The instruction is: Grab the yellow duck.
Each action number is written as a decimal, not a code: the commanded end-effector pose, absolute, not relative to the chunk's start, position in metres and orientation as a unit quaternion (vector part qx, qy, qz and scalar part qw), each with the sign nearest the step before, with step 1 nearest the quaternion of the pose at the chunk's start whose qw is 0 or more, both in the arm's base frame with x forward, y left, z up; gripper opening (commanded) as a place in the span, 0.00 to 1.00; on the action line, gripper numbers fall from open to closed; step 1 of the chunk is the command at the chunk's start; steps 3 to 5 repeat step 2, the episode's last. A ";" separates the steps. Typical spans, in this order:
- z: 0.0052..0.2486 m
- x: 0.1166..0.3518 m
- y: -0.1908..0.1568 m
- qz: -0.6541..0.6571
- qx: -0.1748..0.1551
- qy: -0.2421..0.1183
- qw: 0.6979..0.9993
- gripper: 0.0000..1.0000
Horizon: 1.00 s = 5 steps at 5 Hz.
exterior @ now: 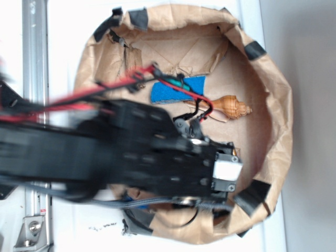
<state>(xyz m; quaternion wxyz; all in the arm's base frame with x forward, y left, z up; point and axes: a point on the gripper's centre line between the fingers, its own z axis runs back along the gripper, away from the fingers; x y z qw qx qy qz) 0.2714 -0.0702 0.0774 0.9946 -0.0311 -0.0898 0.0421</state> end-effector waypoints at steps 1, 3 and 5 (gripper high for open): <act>0.165 0.255 0.007 -0.059 -0.035 -0.161 0.984 0.00; 0.166 0.257 0.012 -0.053 -0.025 -0.149 0.987 0.00; 0.166 0.257 0.012 -0.053 -0.025 -0.149 0.987 0.00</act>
